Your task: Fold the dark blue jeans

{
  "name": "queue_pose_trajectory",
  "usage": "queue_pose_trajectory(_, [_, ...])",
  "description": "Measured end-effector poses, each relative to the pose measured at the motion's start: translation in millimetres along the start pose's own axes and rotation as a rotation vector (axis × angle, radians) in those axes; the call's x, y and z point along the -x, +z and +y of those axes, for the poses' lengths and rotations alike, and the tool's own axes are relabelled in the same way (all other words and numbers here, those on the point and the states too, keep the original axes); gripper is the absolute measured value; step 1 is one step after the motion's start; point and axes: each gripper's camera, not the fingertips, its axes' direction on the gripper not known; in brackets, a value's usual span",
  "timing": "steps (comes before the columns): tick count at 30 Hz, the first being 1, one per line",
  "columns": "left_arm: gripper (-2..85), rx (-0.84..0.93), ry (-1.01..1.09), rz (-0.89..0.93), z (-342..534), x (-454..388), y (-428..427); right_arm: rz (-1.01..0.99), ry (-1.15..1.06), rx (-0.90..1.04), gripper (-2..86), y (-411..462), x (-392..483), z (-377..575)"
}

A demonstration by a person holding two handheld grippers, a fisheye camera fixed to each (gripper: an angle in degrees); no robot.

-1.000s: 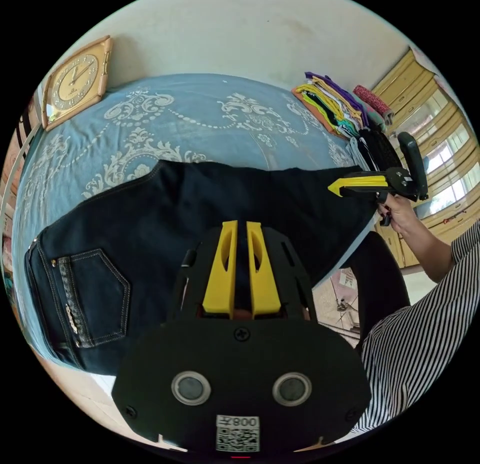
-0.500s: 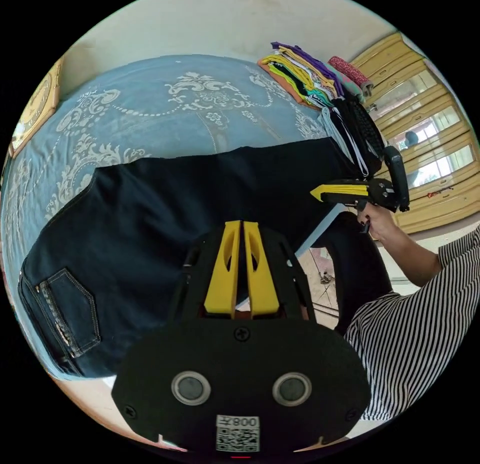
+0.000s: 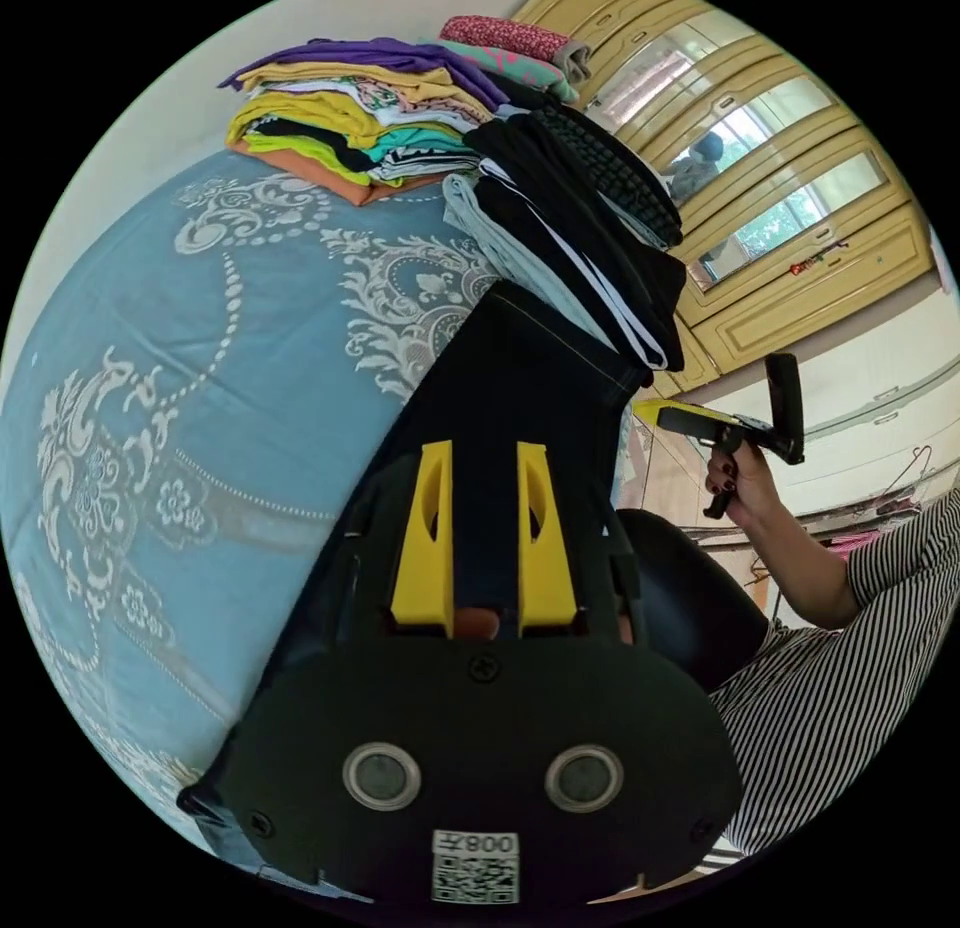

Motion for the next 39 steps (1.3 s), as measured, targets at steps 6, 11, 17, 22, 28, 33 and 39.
queue_pose_trajectory(6, [11.2,0.057,0.072,-0.026,-119.8,-15.6,30.6,-0.035,0.020,0.007,8.5,17.1,-52.5,3.2])
queue_pose_trajectory(11, [11.8,0.108,0.123,-0.062,-191.0,-25.9,56.1,-0.118,0.051,0.006,7.0,30.3,-93.8,13.1])
queue_pose_trajectory(17, [10.8,0.169,0.214,-0.092,-222.1,-35.2,71.1,-0.181,0.072,-0.016,6.6,39.7,-120.7,23.4])
queue_pose_trajectory(22, [6.9,0.202,0.261,-0.114,-231.4,-45.0,71.5,-0.219,0.095,-0.022,6.2,47.8,-131.1,28.0])
queue_pose_trajectory(28, [2.8,0.207,0.189,-0.012,-229.7,-29.2,60.2,-0.280,0.100,-0.014,4.3,55.3,-140.5,32.9])
queue_pose_trajectory(33, [1.9,0.149,0.218,0.024,-207.0,-26.9,22.9,-0.339,0.063,-0.045,3.3,48.2,-126.8,35.4])
queue_pose_trajectory(39, [1.7,0.064,0.280,0.014,-159.6,-21.5,-45.4,-0.388,-0.050,-0.104,3.0,23.9,-79.7,38.2])
